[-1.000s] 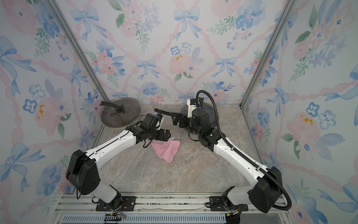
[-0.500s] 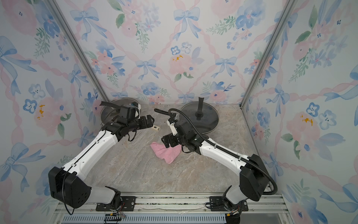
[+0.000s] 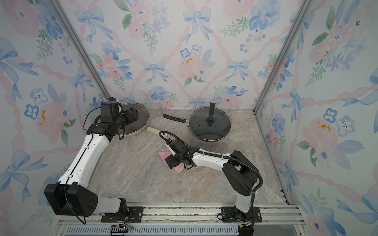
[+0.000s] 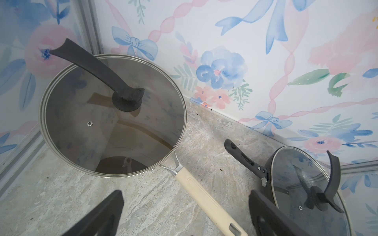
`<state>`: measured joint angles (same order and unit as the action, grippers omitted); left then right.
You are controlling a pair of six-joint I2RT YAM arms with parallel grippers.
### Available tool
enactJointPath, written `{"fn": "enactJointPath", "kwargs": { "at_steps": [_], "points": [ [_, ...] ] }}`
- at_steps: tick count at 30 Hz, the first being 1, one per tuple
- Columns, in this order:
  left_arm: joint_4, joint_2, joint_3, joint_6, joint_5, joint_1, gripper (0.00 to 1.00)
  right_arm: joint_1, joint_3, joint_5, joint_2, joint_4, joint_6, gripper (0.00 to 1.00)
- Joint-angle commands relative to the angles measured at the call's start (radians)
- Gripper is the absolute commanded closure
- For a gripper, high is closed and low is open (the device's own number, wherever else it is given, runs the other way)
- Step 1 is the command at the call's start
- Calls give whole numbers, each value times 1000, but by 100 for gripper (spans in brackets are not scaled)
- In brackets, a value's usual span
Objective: Wipe the pot lid with a cloth
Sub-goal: Pick up the cleaning item at the center of the board, then pick up the pot lid from the cooking pot.
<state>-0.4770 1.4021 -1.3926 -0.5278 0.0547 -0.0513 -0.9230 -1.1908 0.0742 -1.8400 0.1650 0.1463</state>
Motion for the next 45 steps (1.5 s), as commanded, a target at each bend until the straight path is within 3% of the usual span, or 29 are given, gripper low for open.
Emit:
{"fn": "enactJointPath", "kwargs": {
  "at_steps": [1,7,14,17,21,25,35,45],
  "points": [
    [-12,27,-34,17,-15,10,2,-14,14,162,-33,-89,-30,1],
    [-12,59,-42,29,-10,33,2,-20,27,245,-98,-42,-28,8],
    [-10,108,-64,18,-25,87,2,-34,58,189,-125,-1,-11,11],
    [-12,147,-81,16,-27,106,2,-28,31,157,-156,19,-11,32],
    [-10,212,-102,-24,-7,150,2,-15,6,146,-151,22,5,68],
    [16,300,-152,-21,79,158,3,22,-24,128,-91,38,30,83],
    [83,615,-400,-129,303,154,3,90,-136,88,146,140,75,90],
    [78,906,-715,-160,484,93,8,65,-169,229,288,301,153,89]
  ]
}}
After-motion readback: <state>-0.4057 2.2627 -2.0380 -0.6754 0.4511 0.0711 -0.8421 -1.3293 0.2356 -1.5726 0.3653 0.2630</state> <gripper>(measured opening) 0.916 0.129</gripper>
